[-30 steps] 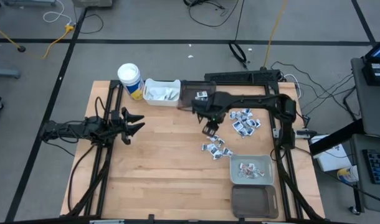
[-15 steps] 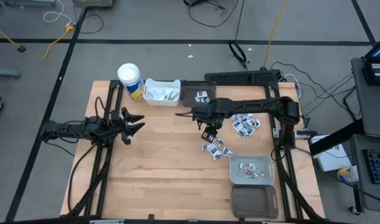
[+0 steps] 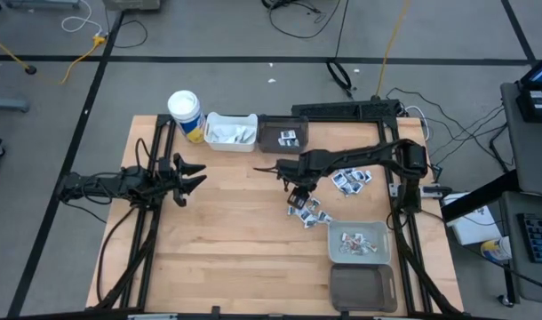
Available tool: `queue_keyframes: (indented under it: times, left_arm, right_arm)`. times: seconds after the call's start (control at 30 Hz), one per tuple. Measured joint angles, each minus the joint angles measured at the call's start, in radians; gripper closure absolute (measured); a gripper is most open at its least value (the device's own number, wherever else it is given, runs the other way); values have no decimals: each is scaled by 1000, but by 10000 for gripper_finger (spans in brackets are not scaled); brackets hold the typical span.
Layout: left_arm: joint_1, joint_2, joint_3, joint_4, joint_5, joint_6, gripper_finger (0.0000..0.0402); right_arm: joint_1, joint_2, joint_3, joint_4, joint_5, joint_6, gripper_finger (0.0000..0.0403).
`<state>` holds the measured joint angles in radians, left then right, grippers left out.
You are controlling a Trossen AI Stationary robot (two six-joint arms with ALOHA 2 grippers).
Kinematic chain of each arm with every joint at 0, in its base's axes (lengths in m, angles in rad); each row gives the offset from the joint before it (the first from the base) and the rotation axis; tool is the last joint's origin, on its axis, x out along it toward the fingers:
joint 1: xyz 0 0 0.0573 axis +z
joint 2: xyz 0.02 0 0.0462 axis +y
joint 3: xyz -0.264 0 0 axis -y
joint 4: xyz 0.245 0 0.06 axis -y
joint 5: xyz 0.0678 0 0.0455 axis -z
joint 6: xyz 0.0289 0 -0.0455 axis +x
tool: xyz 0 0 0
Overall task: Pick & Place First Aid Supplies
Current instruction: Put the gray towelette pack into the top black bin
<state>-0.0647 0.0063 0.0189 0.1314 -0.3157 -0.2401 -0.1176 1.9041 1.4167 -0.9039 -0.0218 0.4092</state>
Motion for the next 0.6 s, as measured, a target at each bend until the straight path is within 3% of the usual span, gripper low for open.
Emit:
queue_keyframes:
  times: [0.33, 0.47, 0.6]
  left_arm:
    - [0, 0, 0, 0, 0, 0, 206]
    - [0, 0, 0, 0, 0, 0, 206]
    - [0, 0, 0, 0, 0, 0, 206]
  right_arm:
    - [4, 0, -105, 154, -10, 16, 253]
    - [4, 0, -105, 163, -9, 15, 293]
    - [4, 0, -105, 165, -7, 7, 359]
